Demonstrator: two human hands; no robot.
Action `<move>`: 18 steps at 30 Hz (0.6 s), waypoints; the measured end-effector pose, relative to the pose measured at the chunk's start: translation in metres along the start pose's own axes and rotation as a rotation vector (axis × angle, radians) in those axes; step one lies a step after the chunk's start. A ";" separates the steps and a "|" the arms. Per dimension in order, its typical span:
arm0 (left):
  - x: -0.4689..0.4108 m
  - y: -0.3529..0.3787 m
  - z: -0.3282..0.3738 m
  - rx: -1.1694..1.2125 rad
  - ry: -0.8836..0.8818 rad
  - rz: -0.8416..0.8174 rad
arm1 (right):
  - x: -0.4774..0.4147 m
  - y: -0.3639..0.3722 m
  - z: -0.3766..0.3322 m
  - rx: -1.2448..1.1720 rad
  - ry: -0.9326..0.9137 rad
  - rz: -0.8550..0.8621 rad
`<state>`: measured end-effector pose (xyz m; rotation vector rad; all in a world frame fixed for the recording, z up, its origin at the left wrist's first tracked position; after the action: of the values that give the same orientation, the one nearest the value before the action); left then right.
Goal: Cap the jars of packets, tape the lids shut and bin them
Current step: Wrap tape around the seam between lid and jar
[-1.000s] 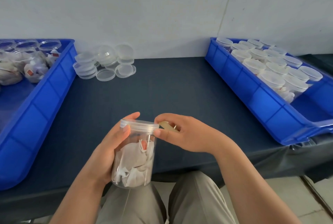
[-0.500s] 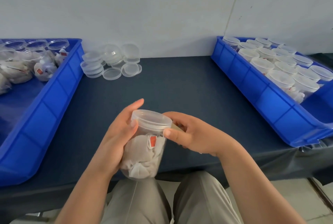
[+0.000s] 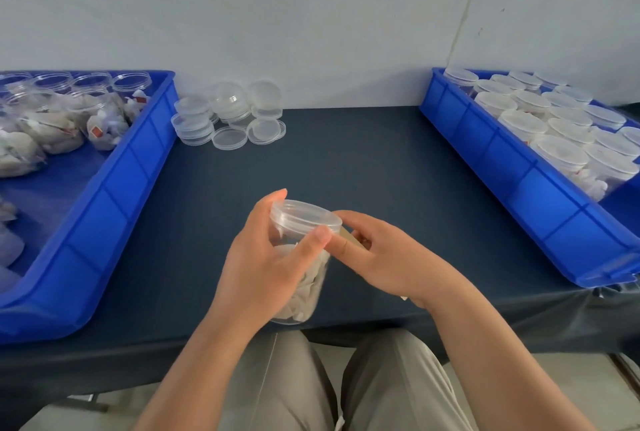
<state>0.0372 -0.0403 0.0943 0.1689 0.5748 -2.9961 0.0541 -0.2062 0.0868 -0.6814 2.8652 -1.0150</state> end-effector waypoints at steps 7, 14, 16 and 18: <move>-0.003 -0.002 -0.008 0.046 -0.042 -0.048 | 0.011 -0.012 0.003 0.155 0.042 -0.085; -0.002 -0.008 -0.019 0.123 -0.123 -0.022 | 0.020 -0.031 0.005 0.266 0.034 0.045; -0.003 -0.013 -0.023 0.149 -0.154 -0.012 | 0.021 -0.039 0.006 0.252 0.042 0.066; -0.003 -0.010 -0.028 0.208 -0.188 -0.056 | 0.019 -0.041 0.006 0.222 0.050 0.048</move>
<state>0.0418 -0.0199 0.0723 -0.1166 0.2526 -3.0751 0.0543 -0.2464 0.1091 -0.5746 2.7355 -1.3344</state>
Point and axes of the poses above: each hand's wrist, its own x-axis away from the middle knuckle, its own y-axis out of the palm, z = x × y, the point moved 10 cm from there along -x, towards the middle knuckle, and after that the axes turned 3 degrees about x, right-handed, at the moved point
